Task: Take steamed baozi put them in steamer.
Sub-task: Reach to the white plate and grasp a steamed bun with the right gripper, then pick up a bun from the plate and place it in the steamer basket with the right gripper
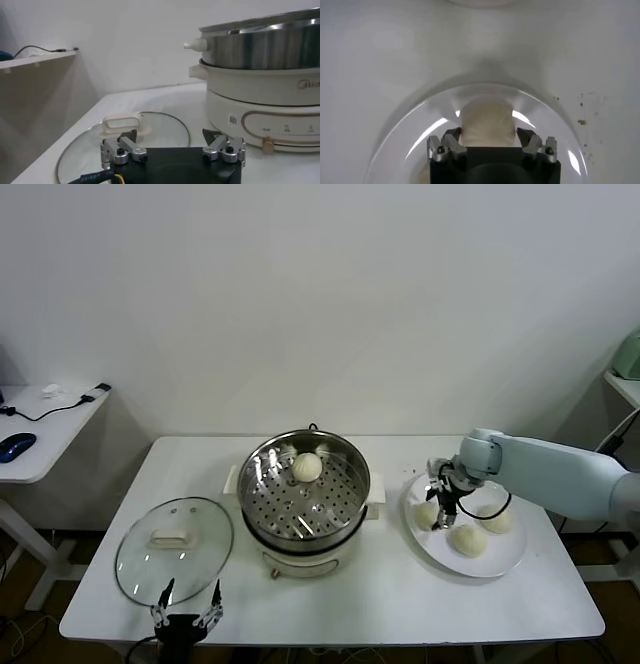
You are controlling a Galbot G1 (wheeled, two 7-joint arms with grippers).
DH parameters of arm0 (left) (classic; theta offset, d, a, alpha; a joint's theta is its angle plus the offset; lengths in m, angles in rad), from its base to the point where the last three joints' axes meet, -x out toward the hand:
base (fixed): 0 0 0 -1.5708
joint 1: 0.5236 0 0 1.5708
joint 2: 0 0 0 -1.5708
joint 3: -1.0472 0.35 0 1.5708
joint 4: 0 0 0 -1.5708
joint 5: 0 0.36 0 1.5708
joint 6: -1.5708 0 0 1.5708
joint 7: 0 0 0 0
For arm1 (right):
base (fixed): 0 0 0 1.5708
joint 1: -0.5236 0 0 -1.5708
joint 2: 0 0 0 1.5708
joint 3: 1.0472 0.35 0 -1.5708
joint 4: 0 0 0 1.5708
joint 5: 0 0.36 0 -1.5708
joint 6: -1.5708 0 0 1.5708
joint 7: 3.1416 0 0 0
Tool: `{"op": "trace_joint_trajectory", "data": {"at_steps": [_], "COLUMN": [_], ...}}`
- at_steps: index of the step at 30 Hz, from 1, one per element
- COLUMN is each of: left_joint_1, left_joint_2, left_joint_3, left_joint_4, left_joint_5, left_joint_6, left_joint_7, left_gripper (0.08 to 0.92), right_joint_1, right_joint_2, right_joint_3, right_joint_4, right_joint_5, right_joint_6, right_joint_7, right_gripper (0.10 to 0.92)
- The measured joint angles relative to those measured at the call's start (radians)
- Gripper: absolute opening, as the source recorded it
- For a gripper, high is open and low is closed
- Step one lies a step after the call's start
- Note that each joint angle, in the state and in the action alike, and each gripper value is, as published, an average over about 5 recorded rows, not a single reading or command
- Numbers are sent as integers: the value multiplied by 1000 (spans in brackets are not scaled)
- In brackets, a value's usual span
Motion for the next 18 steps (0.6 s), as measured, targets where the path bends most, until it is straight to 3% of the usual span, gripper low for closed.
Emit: {"op": "trace_joint_trajectory", "data": {"at_steps": [11, 18], "left_joint_1": [5, 8], "left_joint_2": [-4, -1], "left_joint_3": [19, 36], "left_joint_4": [-9, -21], "left_joint_5": [15, 22], "left_joint_6": [1, 2], "left_joint_7": [-1, -1], "left_gripper": [823, 823], "right_joint_1": [126, 354], "right_joint_2": [-20, 4], "right_joint_3": [-58, -182], "right_joint_4": [54, 138], "right_joint_5": [59, 184], "right_joint_6": [5, 0], "right_joint_7": [-35, -64], "right_gripper": [649, 645]}}
